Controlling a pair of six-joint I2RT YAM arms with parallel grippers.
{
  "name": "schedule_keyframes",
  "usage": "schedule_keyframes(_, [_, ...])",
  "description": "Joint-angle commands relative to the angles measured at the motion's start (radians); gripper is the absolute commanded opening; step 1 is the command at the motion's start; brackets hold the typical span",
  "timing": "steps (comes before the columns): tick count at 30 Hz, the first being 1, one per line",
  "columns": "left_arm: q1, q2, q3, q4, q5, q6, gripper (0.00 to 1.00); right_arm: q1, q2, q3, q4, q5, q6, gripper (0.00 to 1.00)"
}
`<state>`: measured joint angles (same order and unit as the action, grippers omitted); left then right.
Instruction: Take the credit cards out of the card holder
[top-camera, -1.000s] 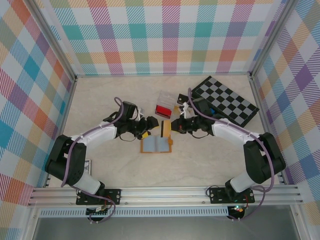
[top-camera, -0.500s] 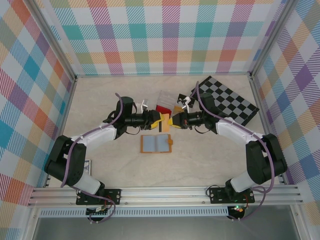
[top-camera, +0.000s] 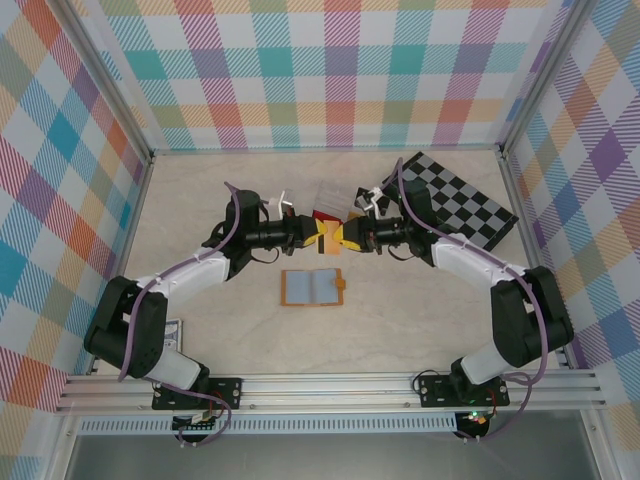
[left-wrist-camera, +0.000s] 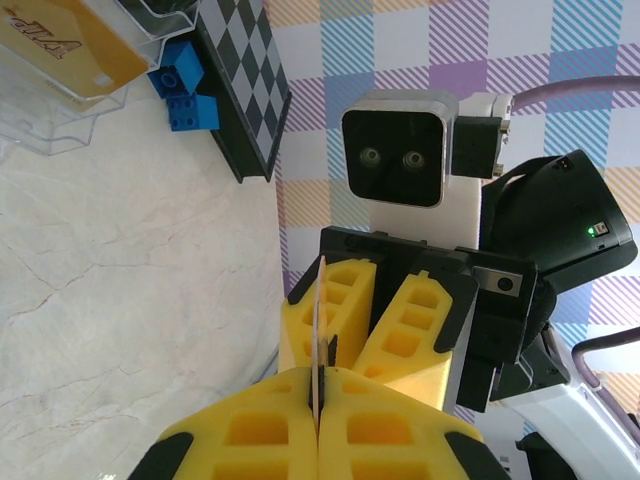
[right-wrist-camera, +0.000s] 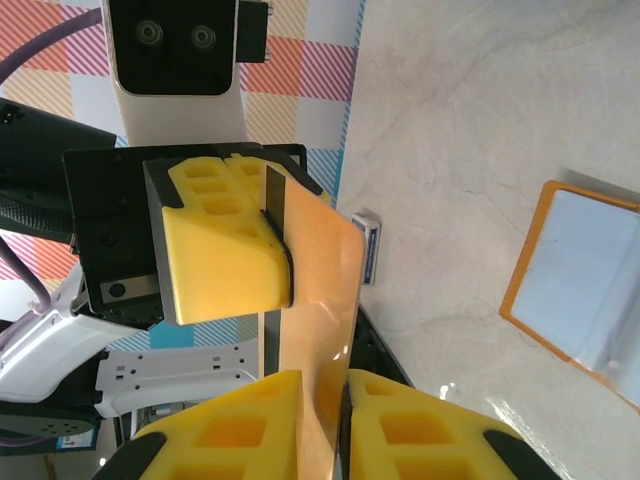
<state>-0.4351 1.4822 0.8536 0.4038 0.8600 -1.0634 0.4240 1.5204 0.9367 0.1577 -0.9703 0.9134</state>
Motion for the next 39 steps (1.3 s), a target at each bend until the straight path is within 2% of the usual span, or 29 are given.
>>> schedule_keyframes(1, [-0.001,-0.023,0.002,0.029,-0.004,-0.018,0.02,0.024,0.021,0.049,0.111,-0.011,0.057,0.16])
schedule_keyframes(4, [0.001,-0.024,0.003,-0.009,-0.012,-0.012,0.04,0.023,0.015,0.063,0.068,0.032,0.032,0.06])
schedule_keyframes(6, [0.006,-0.031,0.007,-0.066,-0.026,0.009,0.11,0.022,0.009,0.093,-0.035,0.071,-0.039,0.0])
schedule_keyframes(9, [0.023,-0.05,0.047,-0.316,-0.095,0.119,0.24,0.019,-0.011,0.168,-0.279,0.176,-0.233,0.0])
schedule_keyframes(13, [0.043,-0.047,0.139,-0.74,-0.301,0.31,0.43,0.015,-0.041,0.274,-0.589,0.443,-0.527,0.0])
schedule_keyframes(17, [0.077,-0.023,0.174,-0.928,-0.416,0.388,0.57,0.009,-0.06,0.344,-0.73,0.665,-0.736,0.0])
schedule_keyframes(23, [0.111,-0.033,0.166,-1.024,-0.533,0.435,0.74,0.009,-0.058,0.443,-0.79,0.825,-0.999,0.0])
schedule_keyframes(30, [0.114,-0.09,0.138,-1.059,-0.612,0.515,0.94,0.009,0.03,0.557,-0.824,0.882,-1.298,0.0])
schedule_keyframes(34, [0.114,-0.104,0.123,-1.062,-0.612,0.538,0.99,0.01,0.119,0.611,-0.869,0.895,-1.472,0.0])
schedule_keyframes(39, [0.115,-0.123,0.103,-1.047,-0.598,0.545,1.0,0.011,0.233,0.72,-0.968,0.848,-1.583,0.0])
